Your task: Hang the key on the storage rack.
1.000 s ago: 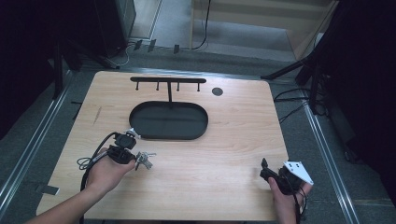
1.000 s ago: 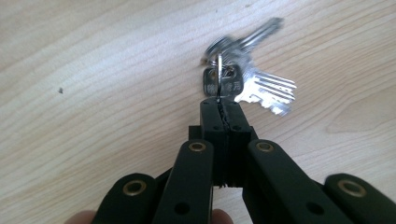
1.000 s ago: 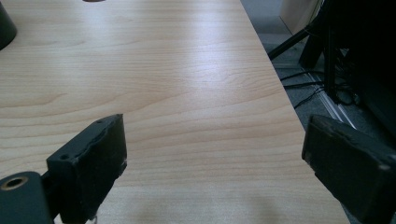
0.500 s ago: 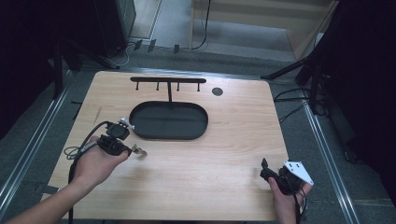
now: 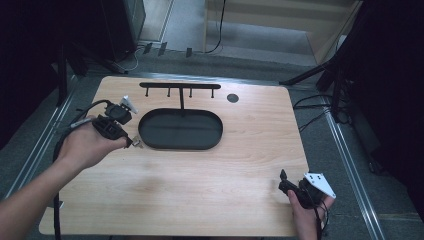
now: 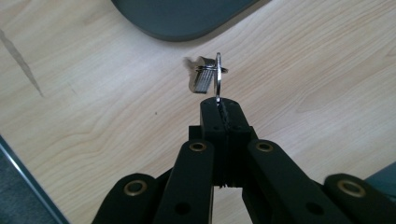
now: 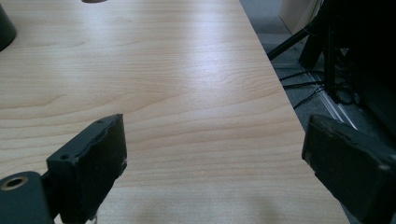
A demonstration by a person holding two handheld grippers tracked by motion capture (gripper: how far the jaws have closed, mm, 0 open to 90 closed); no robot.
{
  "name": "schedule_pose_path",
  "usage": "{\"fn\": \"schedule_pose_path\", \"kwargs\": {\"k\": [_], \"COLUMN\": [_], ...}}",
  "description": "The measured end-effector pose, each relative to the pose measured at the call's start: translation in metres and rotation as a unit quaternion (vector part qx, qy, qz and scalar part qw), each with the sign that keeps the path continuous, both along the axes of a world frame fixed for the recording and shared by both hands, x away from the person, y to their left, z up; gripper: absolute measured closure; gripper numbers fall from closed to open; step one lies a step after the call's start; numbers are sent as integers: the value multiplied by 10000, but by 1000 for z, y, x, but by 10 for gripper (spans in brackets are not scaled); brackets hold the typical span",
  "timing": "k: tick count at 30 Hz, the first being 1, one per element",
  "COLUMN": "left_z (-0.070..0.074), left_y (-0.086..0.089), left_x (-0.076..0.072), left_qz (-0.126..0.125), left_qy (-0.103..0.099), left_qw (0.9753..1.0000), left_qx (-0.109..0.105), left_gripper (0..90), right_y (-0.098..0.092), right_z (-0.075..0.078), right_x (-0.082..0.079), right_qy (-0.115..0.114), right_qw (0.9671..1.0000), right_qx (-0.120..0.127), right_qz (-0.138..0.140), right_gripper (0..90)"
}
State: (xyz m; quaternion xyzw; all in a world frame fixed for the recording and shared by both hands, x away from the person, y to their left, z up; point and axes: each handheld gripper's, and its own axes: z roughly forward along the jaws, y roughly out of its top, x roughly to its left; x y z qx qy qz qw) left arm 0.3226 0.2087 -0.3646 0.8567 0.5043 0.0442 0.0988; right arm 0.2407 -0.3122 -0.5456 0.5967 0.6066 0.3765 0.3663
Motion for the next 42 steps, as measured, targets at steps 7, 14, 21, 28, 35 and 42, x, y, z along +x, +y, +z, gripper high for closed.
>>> {"fn": "schedule_pose_path", "kwargs": {"k": [7,14,21,28,35,42], "left_z": [19,31,43,46,43,48], "left_y": [3,10,5,-3,-2,-7], "left_x": [31,57,77,95,103,108], "left_qz": [-73,101,130,169,245,257], "left_qy": [52,-15,-69,-71,-61,-115], "left_qw": [9999,9999,9999,9998,9997,9996], "left_qx": [64,128,77,120,72,52], "left_gripper": [900,900,900,900,900,900], "right_y": [-1,-1,-1,-1,-1,0], "right_z": [0,0,0,0,0,0], "right_x": [0,0,1,1,1,1], "right_qy": [8,19,21,29,29,26], "right_qw": [10000,10000,10000,10000,10000,10000], "right_qx": [56,73,93,85,76,79], "right_qz": [-5,8,19,1,10,25], "right_gripper": [61,61,61,61,61,61]}}
